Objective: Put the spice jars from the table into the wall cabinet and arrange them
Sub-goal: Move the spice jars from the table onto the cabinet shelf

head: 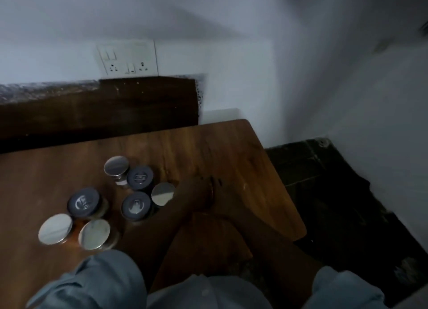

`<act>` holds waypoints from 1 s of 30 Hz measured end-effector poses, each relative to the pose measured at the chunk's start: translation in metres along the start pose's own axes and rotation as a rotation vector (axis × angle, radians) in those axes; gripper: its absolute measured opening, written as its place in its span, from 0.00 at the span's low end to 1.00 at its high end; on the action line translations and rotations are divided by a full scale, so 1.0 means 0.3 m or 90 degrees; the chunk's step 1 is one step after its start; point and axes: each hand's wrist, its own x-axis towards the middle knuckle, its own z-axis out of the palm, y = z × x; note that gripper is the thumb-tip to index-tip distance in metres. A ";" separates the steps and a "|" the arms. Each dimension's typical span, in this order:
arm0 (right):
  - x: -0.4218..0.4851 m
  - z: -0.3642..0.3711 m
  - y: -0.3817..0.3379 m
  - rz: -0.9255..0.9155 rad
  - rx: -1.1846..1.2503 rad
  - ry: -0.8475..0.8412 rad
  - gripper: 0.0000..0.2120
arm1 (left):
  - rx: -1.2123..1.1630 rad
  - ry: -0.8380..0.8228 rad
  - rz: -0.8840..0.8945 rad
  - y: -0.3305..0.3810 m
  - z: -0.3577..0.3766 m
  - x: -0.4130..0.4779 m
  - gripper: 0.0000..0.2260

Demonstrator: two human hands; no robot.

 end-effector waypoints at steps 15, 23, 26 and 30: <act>-0.060 -0.320 -0.091 -0.132 0.285 0.124 0.40 | -0.258 0.019 0.007 -0.142 -0.238 -0.078 0.33; -0.047 -0.829 -0.385 -0.355 0.593 0.406 0.30 | -0.441 0.458 0.160 0.042 -0.938 -0.125 0.33; -0.076 -1.038 -0.495 -0.464 0.528 0.473 0.31 | -0.436 0.613 0.204 0.141 -1.205 -0.140 0.34; -0.062 -1.309 -0.617 -0.536 0.431 0.500 0.38 | -0.376 0.735 0.226 0.244 -1.489 -0.117 0.34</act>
